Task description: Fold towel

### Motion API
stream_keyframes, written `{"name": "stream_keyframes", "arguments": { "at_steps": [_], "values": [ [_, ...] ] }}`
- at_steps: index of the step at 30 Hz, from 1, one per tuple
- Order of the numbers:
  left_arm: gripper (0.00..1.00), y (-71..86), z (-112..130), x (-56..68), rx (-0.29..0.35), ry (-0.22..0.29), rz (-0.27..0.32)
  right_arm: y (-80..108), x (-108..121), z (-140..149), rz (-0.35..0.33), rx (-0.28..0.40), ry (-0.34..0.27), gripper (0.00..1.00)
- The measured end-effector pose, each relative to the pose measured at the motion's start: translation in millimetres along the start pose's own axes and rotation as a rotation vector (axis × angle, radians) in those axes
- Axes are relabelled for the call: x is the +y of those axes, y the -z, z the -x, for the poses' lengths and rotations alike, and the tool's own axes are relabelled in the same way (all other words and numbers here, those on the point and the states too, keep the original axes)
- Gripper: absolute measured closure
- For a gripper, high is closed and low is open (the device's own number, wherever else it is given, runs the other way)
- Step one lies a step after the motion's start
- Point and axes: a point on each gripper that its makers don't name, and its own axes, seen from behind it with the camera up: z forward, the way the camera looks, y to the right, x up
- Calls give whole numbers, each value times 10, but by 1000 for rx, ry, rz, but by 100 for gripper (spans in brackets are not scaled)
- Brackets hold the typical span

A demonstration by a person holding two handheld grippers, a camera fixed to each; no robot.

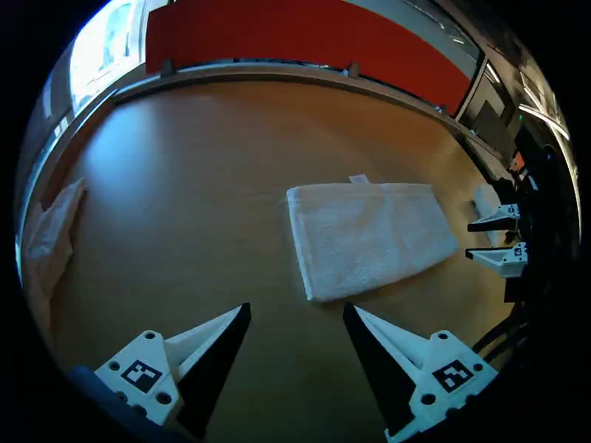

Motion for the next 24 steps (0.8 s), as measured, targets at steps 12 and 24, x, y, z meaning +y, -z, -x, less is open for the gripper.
{"name": "stream_keyframes", "arguments": {
  "at_steps": [12,24],
  "values": [
    [7,224,276,-218,12,93,-60,-126,-37,127,-48,-45,63,48],
    [7,378,370,-390,34,113,-114,-157,-39,192,-68,-81,124,85]
  ]
}}
